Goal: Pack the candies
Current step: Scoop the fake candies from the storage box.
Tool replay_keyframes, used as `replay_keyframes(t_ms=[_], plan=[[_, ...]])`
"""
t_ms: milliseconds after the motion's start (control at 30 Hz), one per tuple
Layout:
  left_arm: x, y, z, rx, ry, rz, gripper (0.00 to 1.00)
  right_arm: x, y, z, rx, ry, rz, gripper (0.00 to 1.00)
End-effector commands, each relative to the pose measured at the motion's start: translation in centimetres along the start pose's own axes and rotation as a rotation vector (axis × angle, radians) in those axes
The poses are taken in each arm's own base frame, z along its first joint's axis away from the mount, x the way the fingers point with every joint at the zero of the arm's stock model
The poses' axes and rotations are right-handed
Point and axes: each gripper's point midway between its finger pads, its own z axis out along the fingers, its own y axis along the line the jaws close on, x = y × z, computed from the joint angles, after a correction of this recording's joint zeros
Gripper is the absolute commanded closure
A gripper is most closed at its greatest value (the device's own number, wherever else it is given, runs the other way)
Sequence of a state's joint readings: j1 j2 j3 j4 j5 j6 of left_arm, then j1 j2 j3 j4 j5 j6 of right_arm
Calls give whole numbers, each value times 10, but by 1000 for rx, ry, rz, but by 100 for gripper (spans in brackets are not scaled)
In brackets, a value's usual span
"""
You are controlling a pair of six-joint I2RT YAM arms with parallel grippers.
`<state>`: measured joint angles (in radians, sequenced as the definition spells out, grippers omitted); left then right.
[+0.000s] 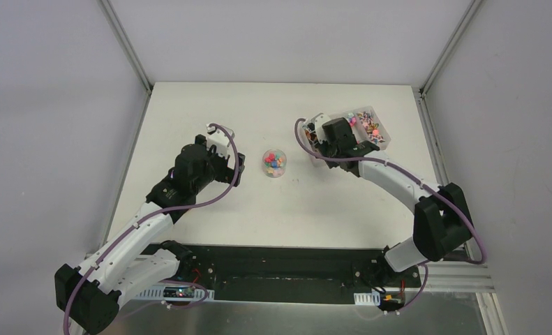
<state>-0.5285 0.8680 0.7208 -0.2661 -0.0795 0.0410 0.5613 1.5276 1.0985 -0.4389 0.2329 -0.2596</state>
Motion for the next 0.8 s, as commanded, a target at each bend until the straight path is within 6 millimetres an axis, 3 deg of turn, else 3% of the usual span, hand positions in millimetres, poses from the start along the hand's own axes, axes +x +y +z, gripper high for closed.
replay_keyframes(t_ms=[0,767], plan=[[-11,4,-3,-16,-44,5,1,0,8,-7,-22,-70,45,100],[-8,2,0,-8,-32,6,1,7,1,-15,50,-299,130,100]])
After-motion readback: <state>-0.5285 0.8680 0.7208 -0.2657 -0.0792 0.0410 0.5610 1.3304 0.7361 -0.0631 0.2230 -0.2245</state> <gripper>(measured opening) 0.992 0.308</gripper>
